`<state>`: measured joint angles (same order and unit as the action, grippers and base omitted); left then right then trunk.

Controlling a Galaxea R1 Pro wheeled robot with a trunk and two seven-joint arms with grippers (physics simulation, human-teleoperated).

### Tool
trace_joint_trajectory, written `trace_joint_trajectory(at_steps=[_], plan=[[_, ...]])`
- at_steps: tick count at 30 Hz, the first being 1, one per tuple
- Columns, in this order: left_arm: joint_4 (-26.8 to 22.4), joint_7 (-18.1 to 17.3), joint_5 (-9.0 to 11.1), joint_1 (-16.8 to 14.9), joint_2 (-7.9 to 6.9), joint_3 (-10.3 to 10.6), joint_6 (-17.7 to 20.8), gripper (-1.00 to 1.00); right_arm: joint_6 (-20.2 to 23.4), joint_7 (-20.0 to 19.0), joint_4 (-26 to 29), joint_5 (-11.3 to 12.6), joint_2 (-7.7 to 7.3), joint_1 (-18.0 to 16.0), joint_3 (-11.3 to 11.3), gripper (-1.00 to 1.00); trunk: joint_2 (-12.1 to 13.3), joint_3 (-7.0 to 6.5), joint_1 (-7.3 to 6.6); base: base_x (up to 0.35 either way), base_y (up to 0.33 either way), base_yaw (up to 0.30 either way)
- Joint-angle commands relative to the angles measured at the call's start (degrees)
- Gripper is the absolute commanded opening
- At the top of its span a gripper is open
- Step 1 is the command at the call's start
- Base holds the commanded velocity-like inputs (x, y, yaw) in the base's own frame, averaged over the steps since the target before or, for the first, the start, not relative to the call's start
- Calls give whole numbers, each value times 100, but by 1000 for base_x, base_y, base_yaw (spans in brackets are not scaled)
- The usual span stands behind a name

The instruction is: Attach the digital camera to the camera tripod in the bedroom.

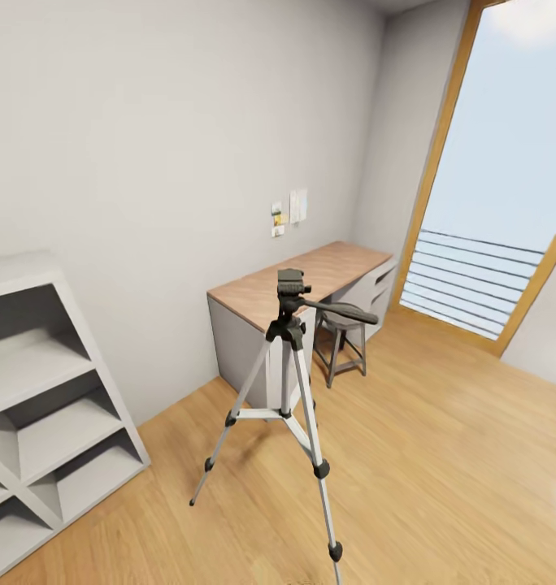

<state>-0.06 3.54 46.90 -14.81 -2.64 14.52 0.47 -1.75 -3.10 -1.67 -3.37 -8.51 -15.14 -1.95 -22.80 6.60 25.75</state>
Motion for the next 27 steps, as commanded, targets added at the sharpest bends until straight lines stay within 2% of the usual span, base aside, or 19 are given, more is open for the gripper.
trace_joint_trajectory(at_steps=[1, 27], plan=[[0, 15, 30, -5, 4, 50, 6, -100, -18, -10, -17, -34, -2, -9, -16, 100, -12, 21, 3, 0, 0, 0], [6, 17, 32, -5, 8, 50, 35, -100, -173, -7, -25, 8, 32, -7, -8, 100, -12, 266, 3, 0, 0, 0]])
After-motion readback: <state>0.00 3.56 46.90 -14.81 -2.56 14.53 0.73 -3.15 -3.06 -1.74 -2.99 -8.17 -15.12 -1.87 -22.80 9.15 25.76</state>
